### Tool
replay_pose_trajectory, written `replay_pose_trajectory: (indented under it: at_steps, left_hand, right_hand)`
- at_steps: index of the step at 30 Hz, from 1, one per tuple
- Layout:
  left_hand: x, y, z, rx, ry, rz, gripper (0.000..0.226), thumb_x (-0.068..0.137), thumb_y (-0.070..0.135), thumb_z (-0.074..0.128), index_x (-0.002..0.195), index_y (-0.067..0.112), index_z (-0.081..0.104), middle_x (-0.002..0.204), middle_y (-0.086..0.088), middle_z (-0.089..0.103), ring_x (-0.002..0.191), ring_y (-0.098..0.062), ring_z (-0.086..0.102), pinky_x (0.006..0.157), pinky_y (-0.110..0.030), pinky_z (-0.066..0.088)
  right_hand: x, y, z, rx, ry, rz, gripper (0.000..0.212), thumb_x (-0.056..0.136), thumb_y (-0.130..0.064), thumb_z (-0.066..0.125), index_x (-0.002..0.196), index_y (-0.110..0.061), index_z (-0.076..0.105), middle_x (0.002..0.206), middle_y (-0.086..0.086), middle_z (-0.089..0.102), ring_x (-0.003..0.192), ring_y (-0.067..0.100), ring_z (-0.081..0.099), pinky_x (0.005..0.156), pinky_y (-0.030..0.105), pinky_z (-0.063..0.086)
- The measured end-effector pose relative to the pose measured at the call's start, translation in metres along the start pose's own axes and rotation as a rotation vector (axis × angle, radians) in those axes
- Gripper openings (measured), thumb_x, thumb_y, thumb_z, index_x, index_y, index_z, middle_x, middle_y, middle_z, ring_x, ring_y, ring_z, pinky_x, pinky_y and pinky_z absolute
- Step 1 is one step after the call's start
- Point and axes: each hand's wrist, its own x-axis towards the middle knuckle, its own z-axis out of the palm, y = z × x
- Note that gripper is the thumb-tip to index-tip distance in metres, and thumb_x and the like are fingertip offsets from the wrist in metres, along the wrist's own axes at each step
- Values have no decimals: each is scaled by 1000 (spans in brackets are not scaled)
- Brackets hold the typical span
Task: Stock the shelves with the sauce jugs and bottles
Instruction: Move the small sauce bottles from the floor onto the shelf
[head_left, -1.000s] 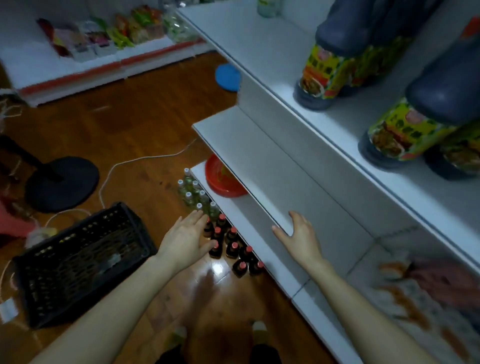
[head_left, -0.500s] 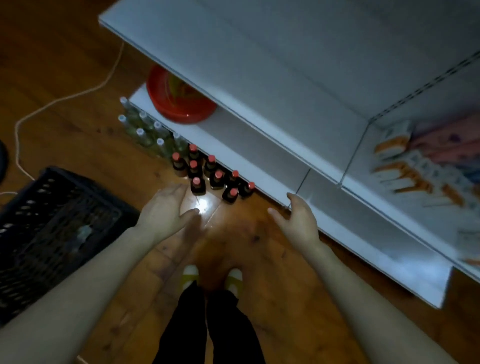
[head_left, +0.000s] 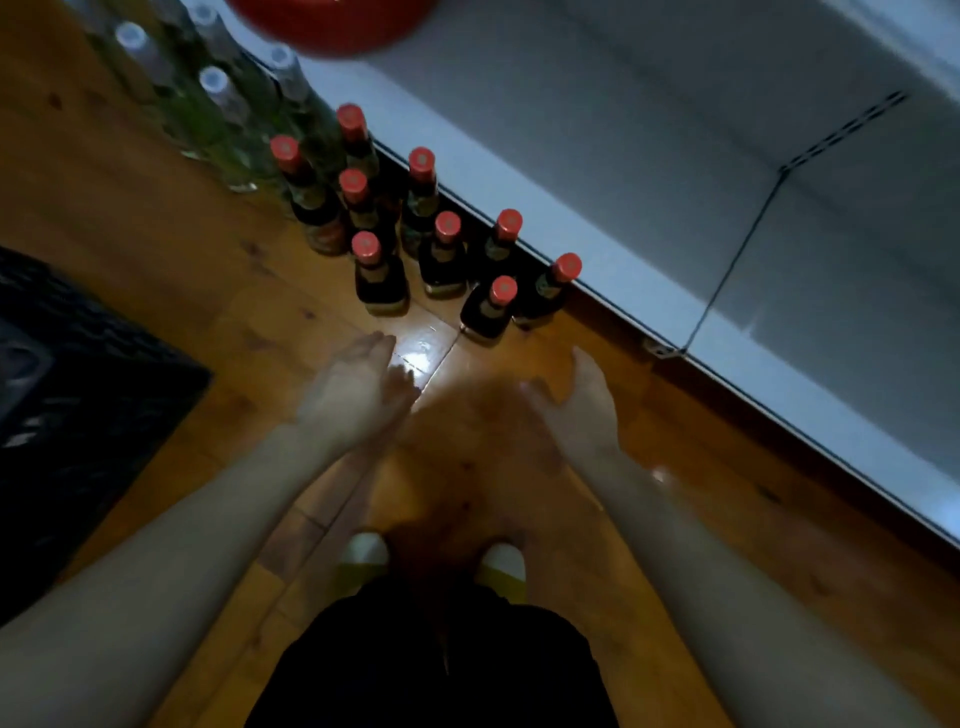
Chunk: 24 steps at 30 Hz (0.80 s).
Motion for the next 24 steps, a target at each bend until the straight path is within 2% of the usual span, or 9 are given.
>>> replay_pose_trajectory:
  at_steps: [4, 8, 15, 19, 21, 24]
  left_hand:
    - [59, -7, 60, -23, 8, 67, 71, 88, 39, 56, 144, 9, 24, 152, -12, 25, 138, -28, 27, 107, -35, 27]
    - [113, -14, 99, 11, 108, 200, 74, 86, 39, 59, 143, 7, 24, 149, -14, 30, 135, -30, 31, 106, -38, 31]
    - [171, -1, 130, -159, 250, 399, 96, 73, 28, 76, 146, 5, 17, 149, -16, 29, 138, -27, 28, 111, -33, 25]
    - [189, 3, 140, -244, 245, 418, 99, 69, 25, 79, 146, 10, 18, 146, -13, 33, 136, -23, 30, 111, -30, 27]
    - [196, 2, 143, -297, 250, 409, 98, 68, 24, 80, 145, 11, 22, 144, -11, 36, 135, -21, 31, 110, -27, 27]
    - [203, -3, 146, -351, 222, 429, 97, 66, 26, 81, 144, 13, 25, 144, -7, 38, 134, -17, 33, 112, -32, 29]
  right_hand:
    - [54, 32, 38, 43, 64, -29, 81, 83, -35, 66, 145, -9, 20, 150, 10, 29, 138, 25, 28, 112, 35, 27]
    - [100, 59, 64, 32, 146, -90, 82, 84, -36, 65, 145, -5, 21, 150, 13, 29, 139, 26, 27, 111, 35, 27]
    - [169, 79, 80, 155, 279, -179, 91, 76, -37, 73, 145, -8, 22, 149, 13, 32, 136, 26, 33, 110, 38, 33]
    - [187, 72, 84, 250, 275, -255, 92, 74, -33, 76, 145, -10, 22, 148, 8, 34, 136, 21, 32, 110, 31, 30]
    - [190, 69, 87, 306, 271, -272, 93, 73, -32, 77, 145, -11, 21, 148, 7, 34, 137, 20, 31, 111, 32, 30]
    - [195, 68, 91, 365, 273, -283, 95, 72, -29, 78, 145, -11, 19, 146, 7, 37, 135, 20, 34, 111, 37, 33]
